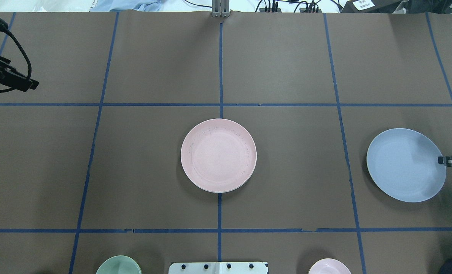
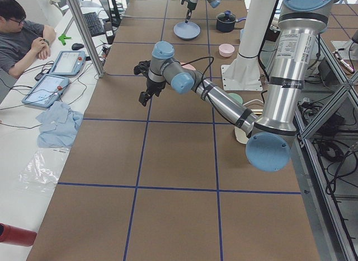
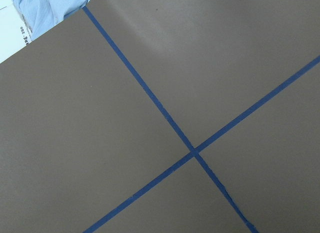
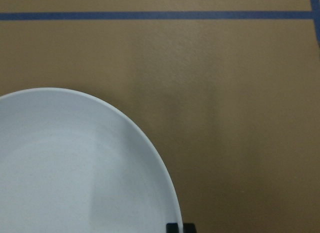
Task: Stack three plates with pink and blue
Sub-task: 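Lift and carry the blue plate with the right gripper over the pink plate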
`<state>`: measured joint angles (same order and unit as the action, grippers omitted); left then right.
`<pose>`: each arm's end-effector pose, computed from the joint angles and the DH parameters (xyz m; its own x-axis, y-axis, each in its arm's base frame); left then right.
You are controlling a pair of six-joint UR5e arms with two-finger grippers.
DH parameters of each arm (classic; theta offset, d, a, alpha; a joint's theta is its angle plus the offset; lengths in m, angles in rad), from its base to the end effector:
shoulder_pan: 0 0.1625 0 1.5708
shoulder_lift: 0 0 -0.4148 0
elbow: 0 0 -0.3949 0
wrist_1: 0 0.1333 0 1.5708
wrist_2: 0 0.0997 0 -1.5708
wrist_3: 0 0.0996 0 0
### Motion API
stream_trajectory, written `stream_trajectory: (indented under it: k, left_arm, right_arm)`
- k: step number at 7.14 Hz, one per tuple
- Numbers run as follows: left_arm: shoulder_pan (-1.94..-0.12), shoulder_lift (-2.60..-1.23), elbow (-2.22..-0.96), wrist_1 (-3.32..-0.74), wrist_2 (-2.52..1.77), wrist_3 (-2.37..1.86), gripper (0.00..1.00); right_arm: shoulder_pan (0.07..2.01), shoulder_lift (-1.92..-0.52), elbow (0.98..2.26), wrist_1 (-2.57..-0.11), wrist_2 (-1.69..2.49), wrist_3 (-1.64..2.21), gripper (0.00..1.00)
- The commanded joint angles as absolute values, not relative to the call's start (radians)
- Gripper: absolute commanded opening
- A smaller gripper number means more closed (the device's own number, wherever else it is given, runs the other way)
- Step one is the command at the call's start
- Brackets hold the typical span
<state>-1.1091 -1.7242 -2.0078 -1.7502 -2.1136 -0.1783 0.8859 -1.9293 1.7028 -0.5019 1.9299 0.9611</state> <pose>0.1594 -0.5041 0.3444 0.6536 0.5781 -0.4885 -0.2072 0.7574 0.6192 -0.1612 -0.3528 0.6273 0.6654 -0.0328 0.7457 -0.2173 0.9473 0.2355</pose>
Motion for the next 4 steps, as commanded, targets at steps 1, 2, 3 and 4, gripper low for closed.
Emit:
stream_trajectory:
  k: [1, 2, 3, 4]
  left_arm:
    - [-1.109, -1.724, -2.006, -1.75, -2.114, -0.183, 1.0]
    - [-1.109, -1.724, -2.006, -1.75, -2.114, -0.183, 1.0]
    - [-1.109, -1.724, -2.006, -1.75, -2.114, -0.183, 1.0]
    - [-1.109, -1.724, -2.006, -1.75, -2.114, -0.184, 1.0]
  right_arm:
    - [0.887, -1.831, 1.765, -0.512, 1.936, 1.079, 0.0]
    - [0.887, -1.751, 1.767, -0.515, 1.936, 1.138, 0.0]
    - [0.885, -1.67, 1.776, -0.553, 1.936, 1.199, 0.0]
    - [0.867, -1.592, 1.802, -0.615, 1.939, 1.271, 0.0]
